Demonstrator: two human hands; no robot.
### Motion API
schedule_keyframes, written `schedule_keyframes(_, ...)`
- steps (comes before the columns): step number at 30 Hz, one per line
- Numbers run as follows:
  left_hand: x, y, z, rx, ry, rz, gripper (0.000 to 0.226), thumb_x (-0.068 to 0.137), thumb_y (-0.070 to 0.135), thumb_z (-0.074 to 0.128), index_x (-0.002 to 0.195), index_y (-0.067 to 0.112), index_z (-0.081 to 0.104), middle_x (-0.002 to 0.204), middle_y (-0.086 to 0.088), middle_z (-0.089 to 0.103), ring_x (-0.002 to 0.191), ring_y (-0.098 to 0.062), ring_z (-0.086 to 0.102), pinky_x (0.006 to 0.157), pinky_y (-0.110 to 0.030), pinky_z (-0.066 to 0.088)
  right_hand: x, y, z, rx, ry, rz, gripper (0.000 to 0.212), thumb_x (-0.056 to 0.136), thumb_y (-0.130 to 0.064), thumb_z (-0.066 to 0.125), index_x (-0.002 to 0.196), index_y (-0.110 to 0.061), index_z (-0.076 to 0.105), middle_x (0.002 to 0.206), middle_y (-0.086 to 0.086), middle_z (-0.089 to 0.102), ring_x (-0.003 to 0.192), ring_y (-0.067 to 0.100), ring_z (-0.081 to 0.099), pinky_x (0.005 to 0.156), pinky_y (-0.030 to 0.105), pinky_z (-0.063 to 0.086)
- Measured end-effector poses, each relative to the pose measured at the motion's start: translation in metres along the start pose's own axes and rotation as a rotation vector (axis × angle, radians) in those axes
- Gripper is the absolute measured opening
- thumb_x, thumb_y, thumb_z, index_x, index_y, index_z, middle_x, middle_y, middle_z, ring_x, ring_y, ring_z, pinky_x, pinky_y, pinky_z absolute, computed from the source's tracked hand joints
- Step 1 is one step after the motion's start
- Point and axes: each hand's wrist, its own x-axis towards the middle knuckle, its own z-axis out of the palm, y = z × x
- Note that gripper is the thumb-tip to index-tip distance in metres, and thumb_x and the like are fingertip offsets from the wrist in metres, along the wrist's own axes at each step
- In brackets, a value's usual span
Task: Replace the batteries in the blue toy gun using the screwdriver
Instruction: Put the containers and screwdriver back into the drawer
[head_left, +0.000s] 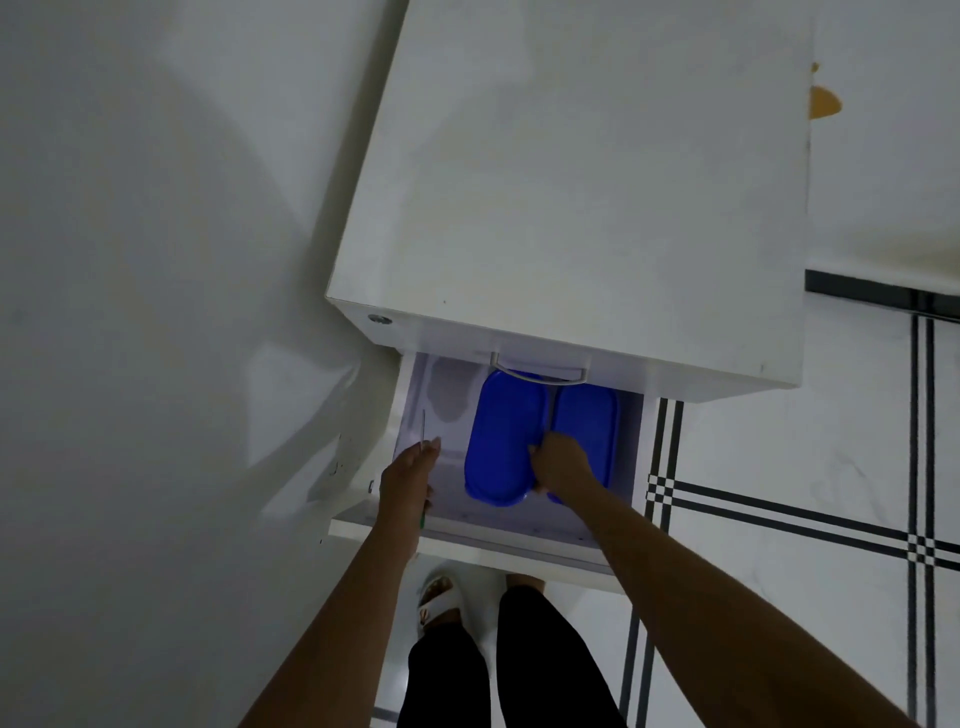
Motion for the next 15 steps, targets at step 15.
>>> schedule_keyframes(15, 0.006, -0.005, -0.011, -0.085, -0.034, 0.076, 0.033, 0.096, 0.006, 0.046, 0.126, 0.014, 0.057, 0.078, -0.001, 0.054, 0.066, -0.01, 0.047, 0.054, -0.019, 0.045, -0.015, -0.013, 0.026, 0.076, 0.259, -0.141, 0.031, 0.099, -0.029, 0.042, 0.11, -0.002, 0.052, 0.095, 0.019, 0.064, 0.075, 0.024, 0.06, 0.061, 0.031, 0.048)
